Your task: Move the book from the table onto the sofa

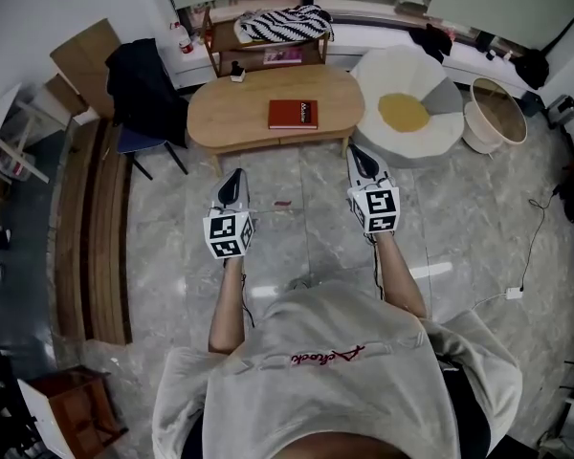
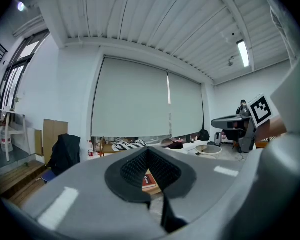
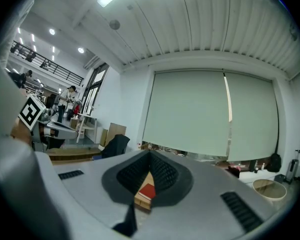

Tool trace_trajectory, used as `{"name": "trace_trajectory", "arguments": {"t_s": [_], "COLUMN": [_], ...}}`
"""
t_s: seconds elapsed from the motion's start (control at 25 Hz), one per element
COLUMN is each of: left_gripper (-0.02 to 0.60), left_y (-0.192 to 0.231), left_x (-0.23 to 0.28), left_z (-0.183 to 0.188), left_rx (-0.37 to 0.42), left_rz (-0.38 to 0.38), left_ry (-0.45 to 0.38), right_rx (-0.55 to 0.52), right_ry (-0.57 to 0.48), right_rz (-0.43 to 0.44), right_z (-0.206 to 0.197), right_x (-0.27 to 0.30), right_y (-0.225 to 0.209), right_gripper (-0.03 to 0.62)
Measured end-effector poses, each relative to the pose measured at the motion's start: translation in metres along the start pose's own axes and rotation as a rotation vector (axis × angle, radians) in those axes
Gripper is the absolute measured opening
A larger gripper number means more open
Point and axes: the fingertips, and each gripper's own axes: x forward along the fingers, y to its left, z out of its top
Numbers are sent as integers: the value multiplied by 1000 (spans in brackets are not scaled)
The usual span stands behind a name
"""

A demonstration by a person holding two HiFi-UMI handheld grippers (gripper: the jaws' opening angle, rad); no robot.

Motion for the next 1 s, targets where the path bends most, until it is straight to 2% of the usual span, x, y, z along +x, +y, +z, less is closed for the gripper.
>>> {"name": "trace_trajectory", "arguments": {"t_s": [0.4, 1.0], "left_gripper": [9, 9], "left_y": [16, 13], "left_x": [15, 28], "left_z": [-5, -12], "left_rx": [-6, -7], "left_rz": [-24, -36], "left_ry": [10, 19], "right_rx": [-3, 3], "right_ry": [14, 14], "right_rz": [-9, -15], "right_z": [-3, -9], "right_x": [19, 25], "right_y": [7, 0], "right_gripper": [8, 8]}}
